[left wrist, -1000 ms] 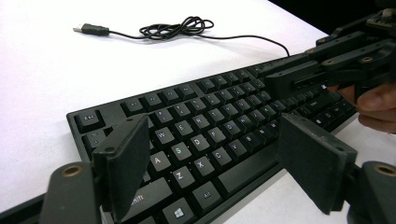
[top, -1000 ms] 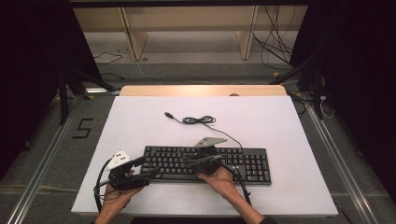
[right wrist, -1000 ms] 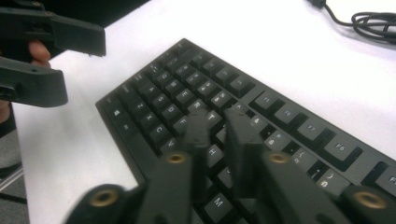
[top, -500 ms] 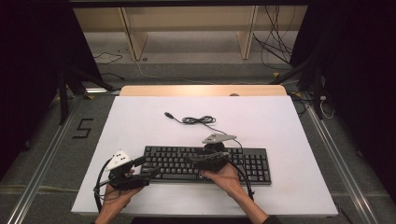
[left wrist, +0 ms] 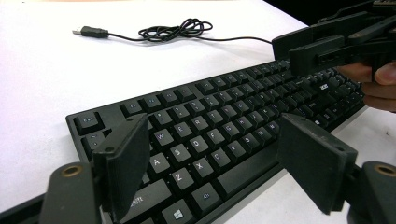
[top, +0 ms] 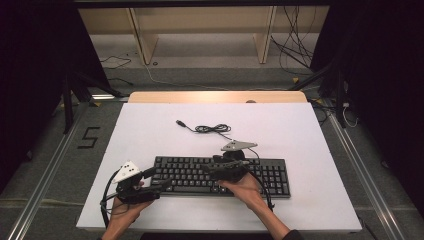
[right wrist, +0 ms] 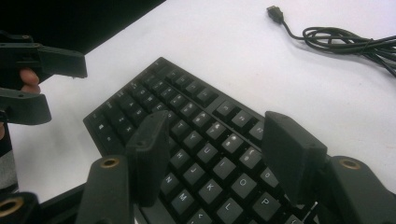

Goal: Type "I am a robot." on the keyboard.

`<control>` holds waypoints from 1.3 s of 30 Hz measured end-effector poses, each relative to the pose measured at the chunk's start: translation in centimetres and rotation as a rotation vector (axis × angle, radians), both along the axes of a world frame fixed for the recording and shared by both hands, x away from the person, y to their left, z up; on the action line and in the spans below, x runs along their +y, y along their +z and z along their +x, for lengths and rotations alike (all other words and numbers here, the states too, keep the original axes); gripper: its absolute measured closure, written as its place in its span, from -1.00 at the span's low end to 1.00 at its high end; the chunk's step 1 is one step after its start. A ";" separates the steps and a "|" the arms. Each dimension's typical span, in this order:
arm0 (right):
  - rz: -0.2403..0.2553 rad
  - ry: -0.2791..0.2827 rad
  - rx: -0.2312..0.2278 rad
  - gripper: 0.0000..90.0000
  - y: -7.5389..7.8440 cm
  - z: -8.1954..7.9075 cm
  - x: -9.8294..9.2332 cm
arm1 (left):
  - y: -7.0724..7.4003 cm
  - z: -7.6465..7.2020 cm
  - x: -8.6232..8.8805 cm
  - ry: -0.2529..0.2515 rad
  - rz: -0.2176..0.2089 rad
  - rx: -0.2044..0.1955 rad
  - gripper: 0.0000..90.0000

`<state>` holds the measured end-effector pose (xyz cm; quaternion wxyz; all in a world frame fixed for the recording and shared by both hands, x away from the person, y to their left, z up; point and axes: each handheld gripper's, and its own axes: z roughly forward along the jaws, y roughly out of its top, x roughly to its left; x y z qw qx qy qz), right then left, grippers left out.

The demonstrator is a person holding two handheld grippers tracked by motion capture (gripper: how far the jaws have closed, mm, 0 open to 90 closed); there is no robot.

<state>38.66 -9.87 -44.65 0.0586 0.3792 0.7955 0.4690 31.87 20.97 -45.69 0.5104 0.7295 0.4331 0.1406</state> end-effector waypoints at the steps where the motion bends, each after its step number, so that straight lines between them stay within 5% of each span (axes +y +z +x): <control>1: -0.002 0.000 0.000 -0.05 0.0 0.0 0.0 | 0.0 0.0 0.0 0.000 0.000 0.000 -0.44; 8: -0.016 -0.008 0.003 0.06 -0.1 0.2 0.0 | 0.0 0.0 0.0 -0.001 0.000 -0.001 -0.44; 29: -0.077 -0.007 0.017 0.91 -0.7 0.4 0.3 | 0.0 0.0 0.0 -0.001 0.000 -0.002 -0.44; 39: -0.138 -0.016 0.035 1.00 -1.5 0.6 0.7 | 0.0 0.0 0.0 0.000 -0.001 -0.003 -0.44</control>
